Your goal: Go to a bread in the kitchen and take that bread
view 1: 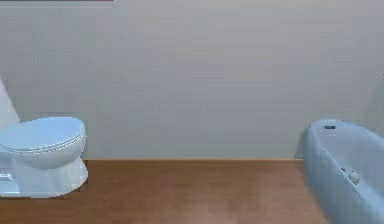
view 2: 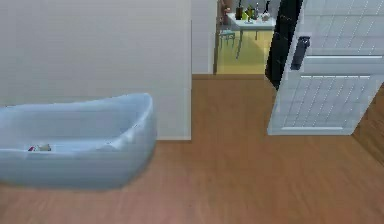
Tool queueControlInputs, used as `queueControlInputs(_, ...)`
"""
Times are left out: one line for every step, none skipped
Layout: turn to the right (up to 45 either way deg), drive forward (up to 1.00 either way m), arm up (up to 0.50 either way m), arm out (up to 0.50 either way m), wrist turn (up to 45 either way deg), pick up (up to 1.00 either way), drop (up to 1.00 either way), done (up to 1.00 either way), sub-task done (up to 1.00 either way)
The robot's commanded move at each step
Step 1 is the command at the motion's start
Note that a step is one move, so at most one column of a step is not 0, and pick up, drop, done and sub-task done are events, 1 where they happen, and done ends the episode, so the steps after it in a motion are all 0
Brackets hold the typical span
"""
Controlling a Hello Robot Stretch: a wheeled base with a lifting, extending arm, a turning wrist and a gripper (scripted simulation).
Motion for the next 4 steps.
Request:
queueControlInputs(45.0, 0.00, 0.00, 0.00, 0.0, 0.00, 0.00, 0.00, 0.00)
queueControlInputs(45.0, 0.00, 0.00, 0.00, 0.0, 0.00, 0.00, 0.00, 0.00)
queueControlInputs(12.0, 0.00, 0.00, 0.00, 0.0, 0.00, 0.00, 0.00, 0.00)
queueControlInputs(0.0, 1.00, 0.00, 0.00, 0.0, 0.00, 0.00, 0.00, 0.00)
